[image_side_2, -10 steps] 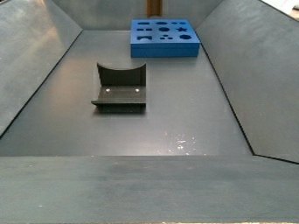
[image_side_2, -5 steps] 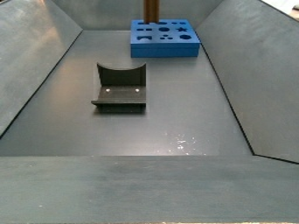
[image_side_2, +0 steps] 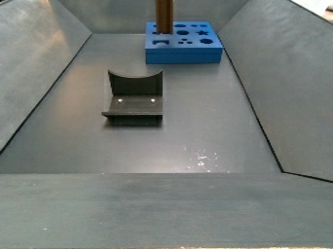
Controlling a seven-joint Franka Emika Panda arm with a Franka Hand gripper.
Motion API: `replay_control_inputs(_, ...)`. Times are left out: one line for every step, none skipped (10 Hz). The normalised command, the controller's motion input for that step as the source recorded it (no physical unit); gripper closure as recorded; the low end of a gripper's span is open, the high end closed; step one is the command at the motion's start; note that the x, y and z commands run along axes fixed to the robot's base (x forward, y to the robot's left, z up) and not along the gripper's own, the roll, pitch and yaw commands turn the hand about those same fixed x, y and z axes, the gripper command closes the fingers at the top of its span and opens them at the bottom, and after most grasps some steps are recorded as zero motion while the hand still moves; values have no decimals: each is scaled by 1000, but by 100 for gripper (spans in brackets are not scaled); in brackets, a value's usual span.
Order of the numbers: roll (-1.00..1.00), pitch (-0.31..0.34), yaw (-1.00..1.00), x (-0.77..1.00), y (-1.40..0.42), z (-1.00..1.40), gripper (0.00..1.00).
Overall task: Pick up the arch object. Move up. Move to above the board. Insert the arch object.
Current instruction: Insert the arch object.
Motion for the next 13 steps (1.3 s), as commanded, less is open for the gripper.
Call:
replay_control_inputs(-20, 0, 0, 120, 0, -314, 100)
replay_control_inputs(0, 0, 0, 0, 117, -146, 100)
replay_control_inputs(0, 7, 0, 0, 0, 0, 100)
replay_control_inputs(0, 0, 0, 9, 0, -40, 100)
replay_control_inputs(0, 0, -6, 97, 0, -69, 100)
replay_control_inputs(0, 0, 0, 174, 0, -146, 100)
replay_control_inputs(0, 0, 0, 151, 0, -163, 100)
replay_control_inputs(0, 0, 0, 143, 0, -146, 100)
replay_control_inputs(0, 0, 0, 149, 0, -117, 100)
replay_control_inputs(0, 0, 0, 120, 9, -106, 100)
replay_control_inputs(0, 1, 0, 37, 74, -97, 100)
replay_control_inputs(0, 1, 0, 0, 60, -89, 100)
replay_control_inputs(0, 0, 0, 0, 46, -94, 100)
